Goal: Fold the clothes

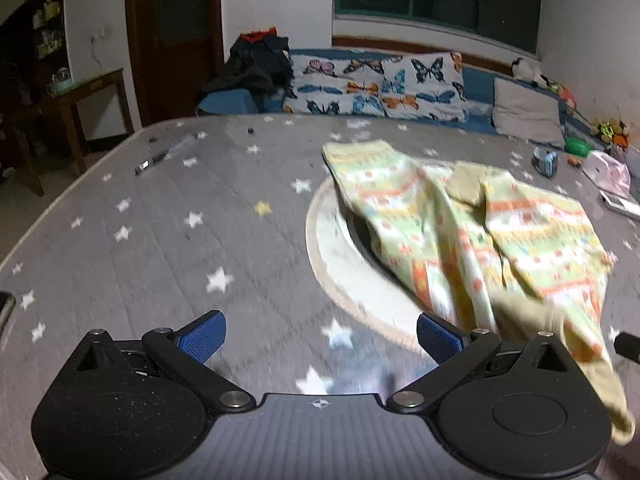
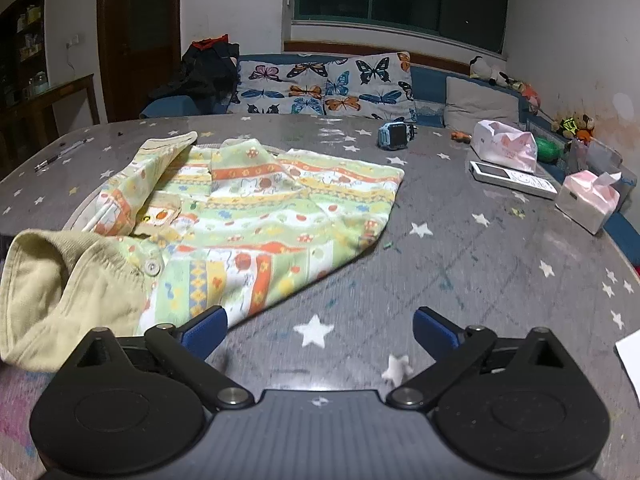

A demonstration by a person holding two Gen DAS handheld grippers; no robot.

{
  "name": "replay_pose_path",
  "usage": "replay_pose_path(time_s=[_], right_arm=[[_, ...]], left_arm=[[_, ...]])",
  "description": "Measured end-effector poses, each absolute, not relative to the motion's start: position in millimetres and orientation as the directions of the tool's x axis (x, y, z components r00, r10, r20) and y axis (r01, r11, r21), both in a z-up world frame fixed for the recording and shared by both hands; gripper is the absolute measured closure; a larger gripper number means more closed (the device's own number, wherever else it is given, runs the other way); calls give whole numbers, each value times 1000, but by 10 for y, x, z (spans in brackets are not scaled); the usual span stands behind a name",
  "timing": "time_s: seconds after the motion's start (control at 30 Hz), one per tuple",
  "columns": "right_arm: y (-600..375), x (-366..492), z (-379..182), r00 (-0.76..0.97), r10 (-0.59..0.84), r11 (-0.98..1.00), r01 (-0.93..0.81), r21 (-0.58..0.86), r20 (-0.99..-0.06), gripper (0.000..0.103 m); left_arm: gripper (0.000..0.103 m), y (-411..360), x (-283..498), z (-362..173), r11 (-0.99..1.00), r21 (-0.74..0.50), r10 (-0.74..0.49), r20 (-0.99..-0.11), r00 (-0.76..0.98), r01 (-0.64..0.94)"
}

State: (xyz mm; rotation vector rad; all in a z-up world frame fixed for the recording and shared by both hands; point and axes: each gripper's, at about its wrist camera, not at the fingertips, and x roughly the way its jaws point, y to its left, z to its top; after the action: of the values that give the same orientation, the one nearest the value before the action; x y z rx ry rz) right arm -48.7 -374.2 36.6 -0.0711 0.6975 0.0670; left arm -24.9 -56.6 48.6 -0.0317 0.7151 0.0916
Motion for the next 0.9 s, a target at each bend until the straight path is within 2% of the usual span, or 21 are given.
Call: replay_pose_path(time_s=[0.2, 0.37, 0.53, 0.67, 0.8, 0.9], right_arm=[[-3699, -324, 443, 769, 63, 990, -129, -58, -636, 4], [-3657, -105, 542, 768, 114, 984, -177, -38, -630, 10], [-3593, 229, 640, 772, 155, 975, -220, -29, -616, 16], [-3540, 556, 620, 756, 189, 968, -249, -9, -626, 23], [-3481, 886, 579, 739, 221, 961, -274, 15, -636, 31], [-3437, 1134, 549, 726, 245, 956, -293, 33, -643, 35]], left_arm=[[0, -619, -61, 685, 997, -18, 44, -618, 785, -70], [1, -761, 169, 806, 999, -54, -38, -600, 799, 7], [10, -997, 473, 825, 996, -25, -83, -599, 796, 85], [11, -1146, 759, 743, 991, 2, -101, -621, 777, 130], [19, -1216, 1078, 618, 988, 3, -114, -656, 746, 154], [28, -1267, 1229, 510, 988, -9, -119, -684, 719, 155]])
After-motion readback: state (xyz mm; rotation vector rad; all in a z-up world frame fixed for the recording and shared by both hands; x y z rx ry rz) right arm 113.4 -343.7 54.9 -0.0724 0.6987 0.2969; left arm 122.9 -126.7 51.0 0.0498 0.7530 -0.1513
